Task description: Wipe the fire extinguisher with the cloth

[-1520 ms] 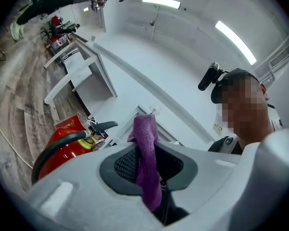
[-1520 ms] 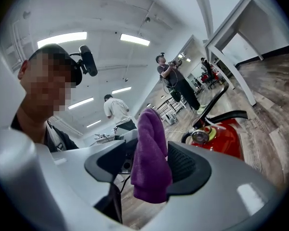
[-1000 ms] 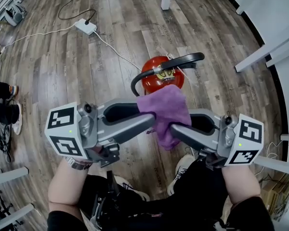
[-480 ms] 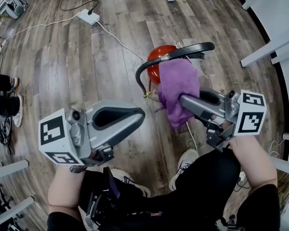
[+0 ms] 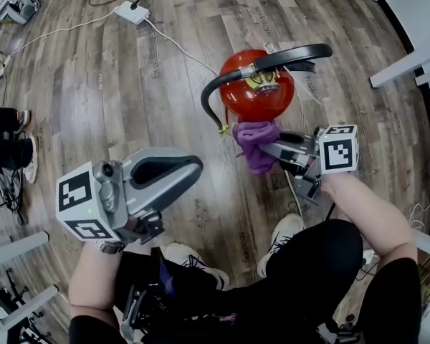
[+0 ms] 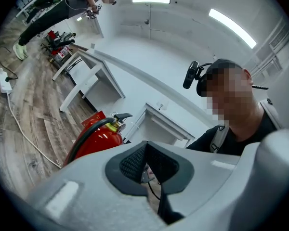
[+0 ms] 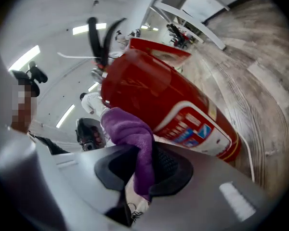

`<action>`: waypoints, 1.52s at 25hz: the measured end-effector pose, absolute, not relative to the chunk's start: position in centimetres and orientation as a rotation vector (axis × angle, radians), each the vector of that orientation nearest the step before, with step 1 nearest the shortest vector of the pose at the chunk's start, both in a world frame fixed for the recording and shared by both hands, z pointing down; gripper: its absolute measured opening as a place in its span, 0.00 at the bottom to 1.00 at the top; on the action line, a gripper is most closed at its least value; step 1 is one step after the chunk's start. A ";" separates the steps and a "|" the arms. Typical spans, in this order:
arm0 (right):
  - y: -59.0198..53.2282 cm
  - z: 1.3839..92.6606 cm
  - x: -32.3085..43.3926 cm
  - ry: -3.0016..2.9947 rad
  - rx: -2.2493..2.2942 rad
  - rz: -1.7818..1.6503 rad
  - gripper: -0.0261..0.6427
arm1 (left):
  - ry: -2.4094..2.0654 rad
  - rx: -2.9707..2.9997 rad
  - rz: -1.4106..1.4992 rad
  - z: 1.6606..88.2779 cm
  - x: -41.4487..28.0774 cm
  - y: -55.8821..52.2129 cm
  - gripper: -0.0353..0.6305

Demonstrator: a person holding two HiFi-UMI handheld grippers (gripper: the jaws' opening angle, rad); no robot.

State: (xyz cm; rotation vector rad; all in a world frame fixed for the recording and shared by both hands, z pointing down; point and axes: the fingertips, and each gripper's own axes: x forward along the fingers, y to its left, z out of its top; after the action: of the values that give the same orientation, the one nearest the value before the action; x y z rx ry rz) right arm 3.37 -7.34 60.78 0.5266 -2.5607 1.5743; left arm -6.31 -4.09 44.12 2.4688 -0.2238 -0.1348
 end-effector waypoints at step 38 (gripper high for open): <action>-14.0 49.5 11.5 -2.953 0.575 1.282 0.14 | -0.217 2.420 -0.066 46.9 -6.0 -3.5 0.05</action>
State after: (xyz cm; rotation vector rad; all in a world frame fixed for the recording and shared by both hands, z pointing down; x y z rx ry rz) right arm 11.50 -13.97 49.50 0.5753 -2.9529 1.2822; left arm -5.99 -3.50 46.89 2.4203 -0.2173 -0.0663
